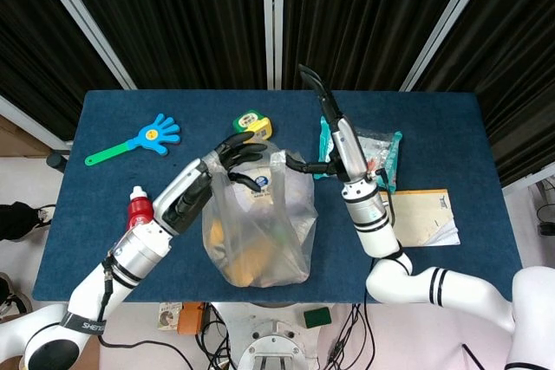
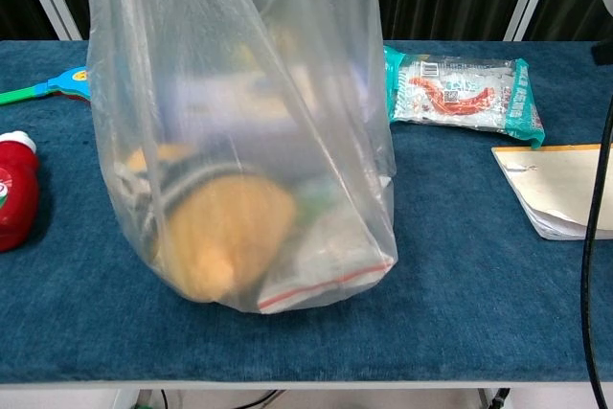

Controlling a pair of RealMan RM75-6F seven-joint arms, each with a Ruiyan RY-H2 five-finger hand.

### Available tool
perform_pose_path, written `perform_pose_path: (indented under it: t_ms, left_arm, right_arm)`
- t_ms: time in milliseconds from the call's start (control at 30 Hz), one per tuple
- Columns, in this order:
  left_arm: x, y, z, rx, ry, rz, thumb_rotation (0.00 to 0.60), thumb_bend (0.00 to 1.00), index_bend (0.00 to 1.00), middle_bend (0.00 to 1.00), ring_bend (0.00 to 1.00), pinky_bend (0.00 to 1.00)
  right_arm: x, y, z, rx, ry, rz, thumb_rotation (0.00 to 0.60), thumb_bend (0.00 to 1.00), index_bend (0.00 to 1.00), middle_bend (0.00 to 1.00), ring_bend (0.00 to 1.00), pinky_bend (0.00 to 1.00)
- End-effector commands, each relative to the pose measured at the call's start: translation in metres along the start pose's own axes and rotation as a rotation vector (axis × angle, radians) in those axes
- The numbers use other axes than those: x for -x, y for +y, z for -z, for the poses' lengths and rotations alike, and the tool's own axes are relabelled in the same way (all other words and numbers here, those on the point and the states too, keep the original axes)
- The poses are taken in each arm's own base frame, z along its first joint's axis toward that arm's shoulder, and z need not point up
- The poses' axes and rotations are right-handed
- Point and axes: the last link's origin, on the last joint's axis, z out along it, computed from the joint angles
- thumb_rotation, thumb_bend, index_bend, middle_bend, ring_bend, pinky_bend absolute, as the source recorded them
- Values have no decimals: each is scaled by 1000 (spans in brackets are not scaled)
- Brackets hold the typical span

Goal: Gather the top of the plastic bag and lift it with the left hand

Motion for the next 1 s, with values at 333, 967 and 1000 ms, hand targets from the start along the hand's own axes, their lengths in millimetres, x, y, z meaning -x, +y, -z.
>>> perform_pose_path:
  t_ms: [333, 967, 1000]
  left_arm:
    - [0, -8, 0, -49, 6, 13, 164, 77, 87, 126, 104, 354]
    - [6, -12, -2, -90, -35, 30, 185, 78, 82, 195, 138, 360]
    - [6, -12, -3, -94, -34, 30, 186, 78, 83, 195, 138, 361]
  right_arm:
    - [-8, -14, -4, -38, -9, -3, 600, 178, 0, 0, 0, 0]
    - [-9, -42, -27, -85, -17, 97, 600, 180, 0, 0, 0, 0]
    - [-9, -44, -27, -89, -18, 101, 600, 180, 0, 0, 0, 0]
